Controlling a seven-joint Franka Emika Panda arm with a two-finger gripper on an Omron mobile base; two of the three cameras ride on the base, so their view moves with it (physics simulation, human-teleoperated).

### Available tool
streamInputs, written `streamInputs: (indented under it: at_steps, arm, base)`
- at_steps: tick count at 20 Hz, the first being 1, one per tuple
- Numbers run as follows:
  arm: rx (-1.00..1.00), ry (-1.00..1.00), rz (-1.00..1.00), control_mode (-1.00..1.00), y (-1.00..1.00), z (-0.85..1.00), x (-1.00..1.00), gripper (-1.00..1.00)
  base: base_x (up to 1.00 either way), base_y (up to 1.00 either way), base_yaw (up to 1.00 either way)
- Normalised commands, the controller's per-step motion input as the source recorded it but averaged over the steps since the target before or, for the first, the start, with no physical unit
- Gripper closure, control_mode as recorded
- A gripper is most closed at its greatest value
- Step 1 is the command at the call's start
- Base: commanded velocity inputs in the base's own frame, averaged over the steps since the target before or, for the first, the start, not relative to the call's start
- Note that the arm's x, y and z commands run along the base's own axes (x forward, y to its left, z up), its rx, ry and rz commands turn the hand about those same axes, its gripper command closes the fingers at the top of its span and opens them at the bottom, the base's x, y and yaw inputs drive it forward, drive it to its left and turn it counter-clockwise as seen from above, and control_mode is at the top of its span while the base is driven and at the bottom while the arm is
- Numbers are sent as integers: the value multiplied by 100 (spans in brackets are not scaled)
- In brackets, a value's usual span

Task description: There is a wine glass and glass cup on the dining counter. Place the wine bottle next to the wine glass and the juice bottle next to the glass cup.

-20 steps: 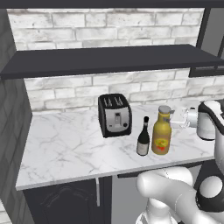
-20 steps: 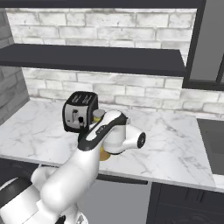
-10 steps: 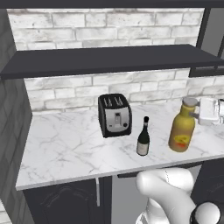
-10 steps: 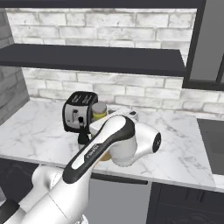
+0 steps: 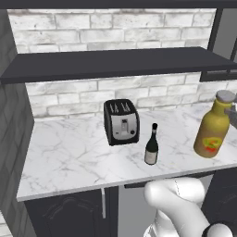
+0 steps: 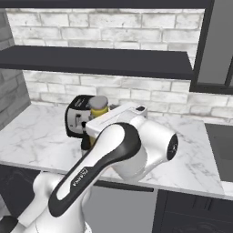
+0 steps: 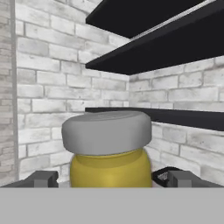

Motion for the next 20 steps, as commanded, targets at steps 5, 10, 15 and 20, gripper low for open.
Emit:
streamInputs:
  at_steps: [5,10,15,20]
  arm:
    - [0,1,0,-100,-5,13,-28,100]
    - [0,1,2,100,-4,0,-9,100]
    - [0,0,0,100,0,0,0,100]
    - [0,0,0,100,0,0,0,100]
  base:
    - [0,0,0]
    - [-19,-3,3]
    - [-93,-54,8]
    - [-37,-61,-33]
